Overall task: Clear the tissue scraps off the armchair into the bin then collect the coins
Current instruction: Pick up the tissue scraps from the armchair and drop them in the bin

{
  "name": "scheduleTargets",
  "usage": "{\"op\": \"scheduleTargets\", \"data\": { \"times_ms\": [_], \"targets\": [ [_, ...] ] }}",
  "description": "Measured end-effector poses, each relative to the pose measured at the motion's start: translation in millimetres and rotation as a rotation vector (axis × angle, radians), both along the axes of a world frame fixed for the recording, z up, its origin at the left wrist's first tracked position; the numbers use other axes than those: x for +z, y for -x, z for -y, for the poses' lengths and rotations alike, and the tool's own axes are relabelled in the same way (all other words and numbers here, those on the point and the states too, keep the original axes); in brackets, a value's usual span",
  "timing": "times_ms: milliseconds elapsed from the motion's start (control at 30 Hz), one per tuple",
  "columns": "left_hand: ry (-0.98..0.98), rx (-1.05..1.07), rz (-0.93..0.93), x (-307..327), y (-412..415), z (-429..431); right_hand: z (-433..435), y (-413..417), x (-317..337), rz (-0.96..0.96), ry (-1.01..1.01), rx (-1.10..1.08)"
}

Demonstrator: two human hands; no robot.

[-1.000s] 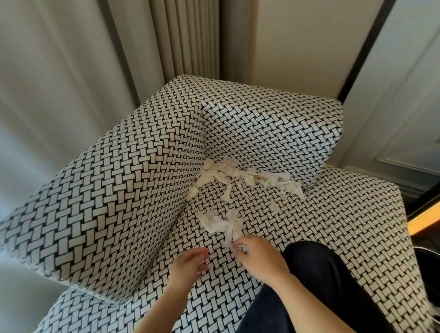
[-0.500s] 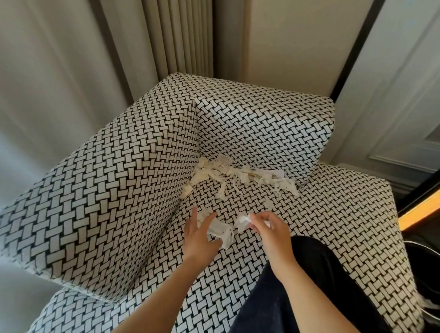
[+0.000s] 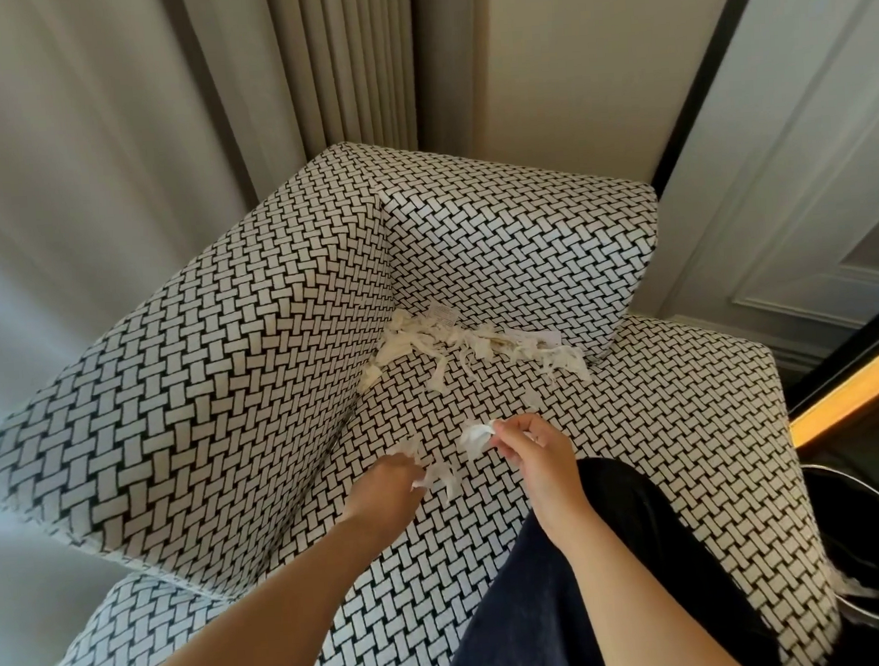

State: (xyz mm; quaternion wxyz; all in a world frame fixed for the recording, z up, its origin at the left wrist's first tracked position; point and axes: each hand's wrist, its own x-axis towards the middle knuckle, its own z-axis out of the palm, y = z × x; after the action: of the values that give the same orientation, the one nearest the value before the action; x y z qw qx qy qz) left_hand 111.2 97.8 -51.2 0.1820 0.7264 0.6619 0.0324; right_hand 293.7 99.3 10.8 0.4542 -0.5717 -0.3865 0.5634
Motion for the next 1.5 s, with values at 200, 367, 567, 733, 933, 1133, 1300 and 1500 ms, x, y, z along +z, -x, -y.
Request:
{"op": "scheduleTargets", "data": {
  "times_ms": [200, 367, 567, 733, 933, 1133, 1300, 1500],
  "targets": [
    [-0.028, 0.001, 0.03, -4, 2, 0, 3, -3, 3, -0.099, 0.03, -0.031],
    [0.016, 0.13, 0.258, 16, -14, -16, 4, -13, 13, -0.278, 0.008, -0.123],
    [0.037, 0.191, 0.506, 58, -59, -44, 0, -65, 41, -0.447, -0.068, -0.217],
    [0.109, 0.203, 0.682, 83, -122, -63, 2, -136, 62, -0.357, -0.14, -0.301],
    [0.383, 0.234, 0.951, 97, -229, -75, 19, -230, 70, -0.002, -0.135, -0.379],
    [0.666, 0.234, 0.979, 92, -338, -73, 37, -319, 56, 0.416, -0.038, -0.448],
    [0.807, 0.26, 0.982, 67, -426, -76, 41, -394, 17, 0.529, 0.026, -0.458],
    [0.94, 0.252, 0.954, 19, -518, -92, 31, -465, -44, 0.466, 0.175, -0.53]
  ]
}}
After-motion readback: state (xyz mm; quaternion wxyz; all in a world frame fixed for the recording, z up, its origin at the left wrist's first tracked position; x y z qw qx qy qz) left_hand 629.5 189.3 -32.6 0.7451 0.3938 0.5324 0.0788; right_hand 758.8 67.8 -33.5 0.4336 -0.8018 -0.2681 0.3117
